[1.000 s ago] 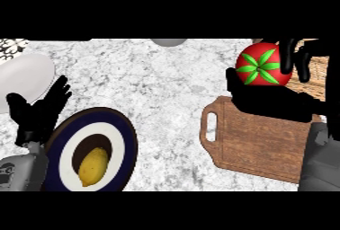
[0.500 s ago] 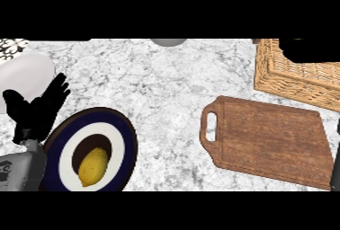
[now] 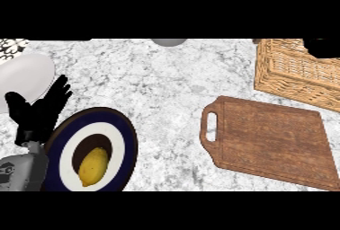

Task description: Pick the tomato from the cutting board and place it in the basket

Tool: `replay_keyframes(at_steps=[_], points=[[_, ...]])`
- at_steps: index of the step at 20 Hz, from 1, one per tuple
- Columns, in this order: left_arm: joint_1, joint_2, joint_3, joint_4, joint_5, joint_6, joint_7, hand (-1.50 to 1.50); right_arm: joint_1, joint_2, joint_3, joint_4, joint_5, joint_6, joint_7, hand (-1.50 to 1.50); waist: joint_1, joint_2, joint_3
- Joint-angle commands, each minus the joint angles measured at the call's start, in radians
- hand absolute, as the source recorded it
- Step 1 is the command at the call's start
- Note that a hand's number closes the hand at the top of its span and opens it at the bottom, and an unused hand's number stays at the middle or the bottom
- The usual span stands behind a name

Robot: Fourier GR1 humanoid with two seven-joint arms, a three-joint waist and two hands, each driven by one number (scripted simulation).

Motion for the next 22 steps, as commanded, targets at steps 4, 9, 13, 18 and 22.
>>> replay_keyframes(at_steps=[4, 9, 13, 18, 22], points=[[0.025, 0.007, 0.006, -0.036, 0.010, -0.016, 0.012, 0.00, -0.001, -0.043, -0.067, 0.203, -0.076, -0.083, -0.170, 1.50, 0.001, -0.001, 0.000], [-0.049, 0.006, 0.014, 0.082, -0.016, 0.005, -0.037, 0.00, 0.018, 0.040, -0.102, 0.327, 0.003, -0.320, -0.156, -1.50, 0.001, 0.003, 0.000], [-0.034, -0.012, -0.010, 0.037, -0.023, 0.011, -0.014, 0.00, -0.071, -0.093, -0.129, 0.523, -0.048, -0.291, -0.309, -1.50, 0.006, 0.002, 0.000], [0.053, 0.002, 0.000, -0.069, -0.001, -0.016, -0.004, 0.00, -0.018, -0.079, -0.154, 0.491, -0.159, -0.276, -0.422, -1.50, 0.004, -0.001, 0.000], [-0.022, -0.006, -0.004, -0.006, -0.015, 0.006, 0.011, 0.00, -0.110, -0.062, -0.228, 0.527, -0.187, -0.380, -0.312, -1.50, 0.004, 0.001, 0.000]])
